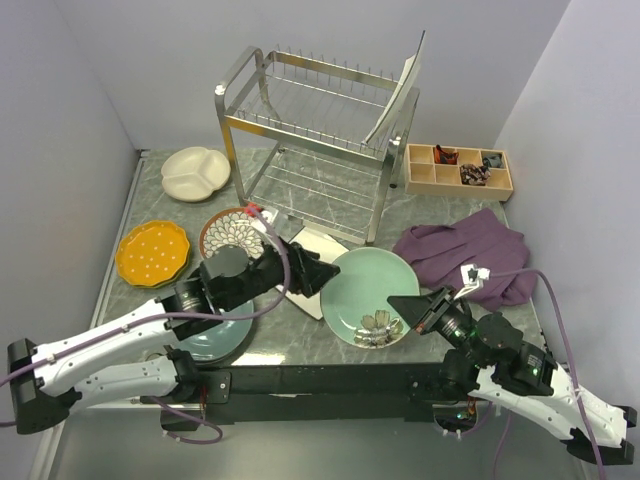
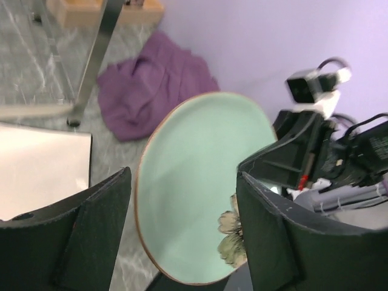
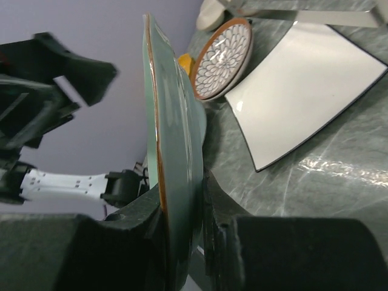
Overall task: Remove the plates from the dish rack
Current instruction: Place the plate at the center of the board.
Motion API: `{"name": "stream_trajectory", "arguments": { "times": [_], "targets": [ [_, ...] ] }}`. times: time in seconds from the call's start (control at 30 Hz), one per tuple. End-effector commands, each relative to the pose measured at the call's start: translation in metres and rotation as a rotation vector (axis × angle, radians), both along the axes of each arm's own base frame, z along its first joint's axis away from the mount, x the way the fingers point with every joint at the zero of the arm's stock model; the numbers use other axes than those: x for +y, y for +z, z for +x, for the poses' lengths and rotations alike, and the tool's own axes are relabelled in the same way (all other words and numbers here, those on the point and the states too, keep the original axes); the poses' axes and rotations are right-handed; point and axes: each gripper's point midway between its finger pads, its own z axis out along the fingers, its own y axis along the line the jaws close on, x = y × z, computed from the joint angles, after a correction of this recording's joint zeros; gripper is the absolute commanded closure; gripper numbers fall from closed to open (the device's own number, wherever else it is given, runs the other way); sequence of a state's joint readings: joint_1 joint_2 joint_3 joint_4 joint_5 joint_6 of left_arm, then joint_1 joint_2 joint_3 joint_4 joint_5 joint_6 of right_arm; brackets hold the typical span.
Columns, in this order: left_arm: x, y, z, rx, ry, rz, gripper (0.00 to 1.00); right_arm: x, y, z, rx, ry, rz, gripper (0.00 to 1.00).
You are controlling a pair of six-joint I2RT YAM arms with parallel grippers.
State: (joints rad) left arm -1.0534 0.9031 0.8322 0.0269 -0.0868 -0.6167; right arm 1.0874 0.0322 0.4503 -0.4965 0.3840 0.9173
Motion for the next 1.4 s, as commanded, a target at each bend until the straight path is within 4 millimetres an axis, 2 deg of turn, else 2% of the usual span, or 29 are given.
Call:
{"name": "stream_trajectory", "arguments": {
  "times": [0.0,0.07,0.1,0.17,0.23,0.27,0.3,0.33,0.37,0.4,0.47,0.5,0.6,0.67,0.7,0.8,0.87,0.97,1.0,1.1,1.17,1.2,1.27,1.3,1.33,1.37],
  "targets": [
    [-0.007,-0.028,-0.003,0.106,-0.028,0.057,0.27,0.004,0.071,-0.011,-0.132,0.065,0.239,1.00],
    [-0.012,-0.037,-0.008,0.123,-0.061,0.066,0.29,-0.001,0.077,-0.015,-0.152,0.073,0.267,1.00],
    [-0.017,-0.031,-0.012,0.106,-0.096,0.033,0.30,-0.001,0.078,-0.015,-0.155,0.076,0.269,1.00],
    [-0.023,-0.038,-0.022,0.126,-0.163,0.023,0.35,-0.004,0.082,-0.017,-0.164,0.077,0.278,1.00],
    [-0.030,-0.038,-0.027,0.128,-0.205,-0.011,0.40,-0.005,0.083,-0.018,-0.175,0.081,0.279,1.00],
    [-0.032,-0.046,-0.035,0.146,-0.246,-0.008,0.41,-0.005,0.084,-0.019,-0.176,0.084,0.281,1.00],
    [-0.036,-0.042,-0.038,0.150,-0.271,-0.046,0.46,-0.005,0.083,-0.019,-0.176,0.084,0.277,1.00],
    [-0.036,-0.049,-0.043,0.166,-0.296,-0.048,0.49,-0.005,0.083,-0.019,-0.179,0.085,0.273,1.00],
    [-0.038,-0.049,-0.049,0.174,-0.336,-0.065,0.53,-0.006,0.082,-0.019,-0.177,0.084,0.270,1.00],
    [-0.040,-0.041,-0.054,0.174,-0.365,-0.110,0.68,-0.005,0.080,-0.019,-0.174,0.082,0.263,1.00],
    [-0.039,-0.047,-0.060,0.194,-0.397,-0.134,0.85,-0.007,0.079,-0.017,-0.173,0.071,0.259,1.00],
    [-0.038,-0.046,-0.062,0.215,-0.399,-0.158,0.99,-0.007,0.075,-0.016,-0.164,0.062,0.249,1.00],
    [-0.034,-0.045,-0.060,0.241,-0.386,-0.219,0.99,-0.011,0.067,-0.009,-0.137,0.019,0.215,1.00],
    [-0.030,-0.048,-0.058,0.257,-0.377,-0.240,0.99,-0.018,0.062,-0.002,-0.114,-0.034,0.197,0.93],
    [-0.029,-0.047,-0.057,0.270,-0.372,-0.252,0.99,-0.022,0.058,-0.001,-0.096,-0.053,0.176,0.74],
    [-0.024,-0.050,-0.049,0.280,-0.344,-0.272,0.99,-0.039,0.053,0.006,-0.070,-0.138,0.161,0.42],
    [-0.022,-0.050,-0.046,0.283,-0.336,-0.289,0.99,-0.049,0.053,0.009,-0.053,-0.186,0.172,0.34],
    [-0.022,-0.054,-0.040,0.307,-0.329,-0.311,0.99,-0.069,0.049,0.013,-0.023,-0.275,0.141,0.14],
    [-0.024,-0.051,-0.038,0.312,-0.330,-0.334,0.99,-0.076,0.054,0.015,-0.023,-0.301,0.143,0.01],
    [-0.029,-0.054,-0.027,0.327,-0.307,-0.348,0.99,-0.087,0.060,0.014,-0.014,-0.337,0.136,0.00],
    [-0.037,-0.049,-0.018,0.323,-0.290,-0.355,0.99,-0.095,0.067,0.015,-0.022,-0.361,0.142,0.00],
    [-0.044,-0.058,-0.012,0.339,-0.277,-0.331,0.99,-0.100,0.076,0.013,-0.033,-0.368,0.154,0.00],
    [-0.054,-0.049,-0.002,0.325,-0.272,-0.340,0.99,-0.108,0.087,0.011,-0.047,-0.378,0.164,0.00],
    [-0.063,-0.061,0.005,0.343,-0.263,-0.316,0.99,-0.114,0.098,0.008,-0.066,-0.375,0.176,0.00],
    [-0.070,-0.051,0.010,0.324,-0.269,-0.335,0.99,-0.111,0.101,0.009,-0.071,-0.367,0.158,0.00],
    [-0.076,-0.052,0.015,0.325,-0.269,-0.334,0.99,-0.109,0.106,0.007,-0.079,-0.348,0.159,0.00]
  ]
}}
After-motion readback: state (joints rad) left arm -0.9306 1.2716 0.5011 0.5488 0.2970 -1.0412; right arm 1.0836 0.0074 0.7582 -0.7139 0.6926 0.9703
